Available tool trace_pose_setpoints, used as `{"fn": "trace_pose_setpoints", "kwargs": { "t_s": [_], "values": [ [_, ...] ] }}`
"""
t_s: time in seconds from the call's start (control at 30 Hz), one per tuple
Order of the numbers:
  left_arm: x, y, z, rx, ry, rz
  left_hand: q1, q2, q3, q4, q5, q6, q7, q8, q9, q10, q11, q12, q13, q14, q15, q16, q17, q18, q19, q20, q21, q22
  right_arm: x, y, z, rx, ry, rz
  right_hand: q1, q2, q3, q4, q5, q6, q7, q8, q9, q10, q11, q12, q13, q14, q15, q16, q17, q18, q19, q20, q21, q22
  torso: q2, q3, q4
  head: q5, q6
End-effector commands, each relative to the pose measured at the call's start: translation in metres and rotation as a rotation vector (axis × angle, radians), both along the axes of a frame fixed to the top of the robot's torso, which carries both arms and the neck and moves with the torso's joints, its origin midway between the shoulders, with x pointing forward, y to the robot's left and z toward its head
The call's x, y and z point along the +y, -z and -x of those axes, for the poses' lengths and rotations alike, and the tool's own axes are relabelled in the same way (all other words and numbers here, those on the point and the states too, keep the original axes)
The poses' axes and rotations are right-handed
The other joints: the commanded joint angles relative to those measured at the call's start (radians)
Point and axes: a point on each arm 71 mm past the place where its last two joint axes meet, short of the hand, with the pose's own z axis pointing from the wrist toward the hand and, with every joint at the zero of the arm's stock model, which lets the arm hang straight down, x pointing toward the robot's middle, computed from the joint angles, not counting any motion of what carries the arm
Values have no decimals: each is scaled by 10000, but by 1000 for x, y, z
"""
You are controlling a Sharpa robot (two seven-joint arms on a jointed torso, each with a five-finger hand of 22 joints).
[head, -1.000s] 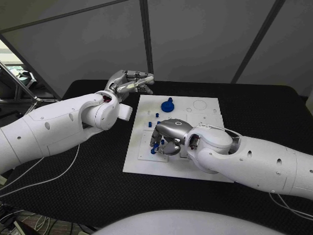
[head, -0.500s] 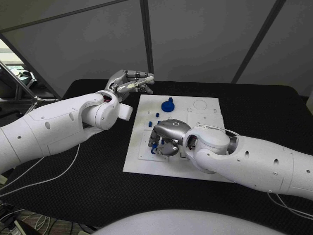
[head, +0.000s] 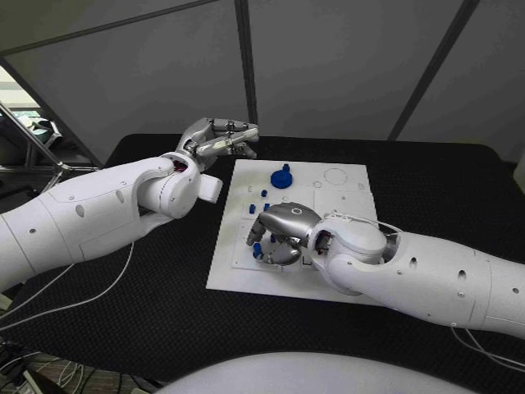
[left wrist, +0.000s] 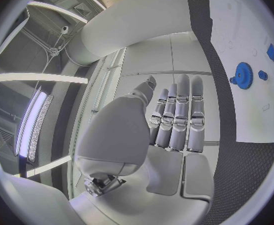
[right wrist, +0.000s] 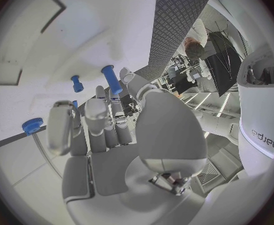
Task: Assemble the parts on the task board
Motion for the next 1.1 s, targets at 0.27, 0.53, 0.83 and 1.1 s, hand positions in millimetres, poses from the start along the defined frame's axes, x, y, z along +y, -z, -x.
{"fn": "trace_pose_setpoints", "kwargs": {
  "t_s": [0.27,0.53,0.83,1.1],
  "values": [
    [-1,-1,0,15,112,62,83,28,-6,-52,-48,-95,3,-1,18,-44,29,-17,15,-10,1,-56,-11,20,77,-25,-62,-11,-15,-16,1,-738,326,-2083,441,-27,-1025,250,-27,-431,-135,10,-1,-740,137,75,-26,-210,149,-441,-600,368,-458,97,-920,-849,-1,9,-5,-39,48],
    [3,1,1,55,71,-3,83,28,-6,-52,-48,-95,3,-1,18,-44,29,-17,15,-10,1,-56,-11,20,77,-25,-62,-11,-76,-22,-3,471,2038,-2519,403,358,-965,497,-6,69,200,167,80,788,-164,872,230,115,-73,92,196,174,19,-63,-181,-81,-47,-13,-39,-268,150],
    [8,6,2,142,29,-120,80,23,-7,-55,-51,-97,2,-2,19,-45,30,-18,15,-12,2,-58,-12,19,77,-24,-64,-13,-159,-26,-3,2130,5022,-2830,-575,57,-1526,1021,22,1175,-492,648,559,3752,-989,2693,1429,514,-726,1292,1973,-209,741,-665,1253,1423,-136,-17,-220,-696,268],
    [8,9,4,205,85,-134,80,23,-7,-55,-51,-97,2,-2,19,-45,30,-18,15,-12,2,-58,-12,19,77,-24,-64,-13,-191,-24,6,2386,6444,-1613,-1081,77,-2647,2059,38,1052,-783,961,1928,3777,-1185,10320,9457,726,-964,2465,3905,-407,1044,-958,1930,2164,-160,-8,-250,-997,264]
  ]
}}
